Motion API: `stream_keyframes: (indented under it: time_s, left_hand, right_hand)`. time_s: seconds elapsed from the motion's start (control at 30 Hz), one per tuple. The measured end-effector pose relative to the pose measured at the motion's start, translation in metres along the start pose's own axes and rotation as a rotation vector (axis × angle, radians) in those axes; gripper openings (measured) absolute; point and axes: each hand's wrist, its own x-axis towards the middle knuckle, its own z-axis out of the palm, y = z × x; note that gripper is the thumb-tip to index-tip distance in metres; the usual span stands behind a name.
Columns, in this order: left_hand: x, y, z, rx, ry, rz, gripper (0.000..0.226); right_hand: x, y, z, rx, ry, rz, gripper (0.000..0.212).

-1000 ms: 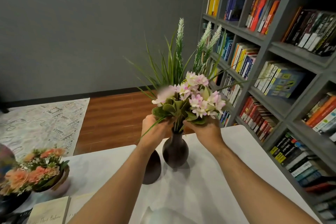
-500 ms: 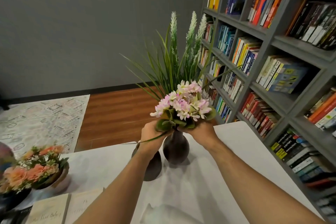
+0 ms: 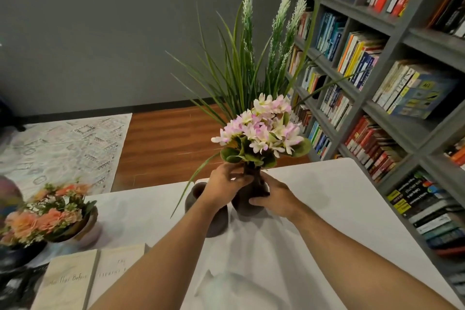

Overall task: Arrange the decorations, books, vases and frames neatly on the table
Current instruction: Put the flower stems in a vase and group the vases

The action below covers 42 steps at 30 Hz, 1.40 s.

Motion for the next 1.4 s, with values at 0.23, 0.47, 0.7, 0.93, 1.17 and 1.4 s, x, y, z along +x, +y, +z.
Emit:
stream_keyframes:
  time_s: [0.23,0.47,0.7,0.93,1.17,1.4]
  left_hand:
    - [0.002,-0.005,-0.004,-0.011,0.1,-0.045,0.032]
    - [-0.008,-0.018,-0.029,0.811,-0.06,-0.167,0.071]
    - [-0.008,-0.026,-0.039,0.797,-0.104,-0.279,0.053]
    - [-0.018,-0.025,-0.038,0.855,-0.136,-0.255,0.049]
    - [-0.034,-0.032,-0.035,0.761,-0.076,-0.301,0.063]
    - [-0.053,-0.041,-0.029,0.486,0.103,-0.331,0.103]
  right_hand:
    - [0.017,-0.004,-0.01,-0.048,-0.101,-0.043,0.079]
    - [0.025,0.001,-0.015,-0.092,-0.13,-0.016,0.079]
    - [-0.012,0.012,-0.016,-0.147,-0.004,0.34,0.083]
    - [-0.074,-0.007,0.039,-0.351,-0.713,0.389,0.123]
    - [-0.104,-0.008,0.084,-0.495,-0.797,0.291,0.128]
    - [-0.119,0.021,0.065,-0.286,-0.652,0.267,0.113]
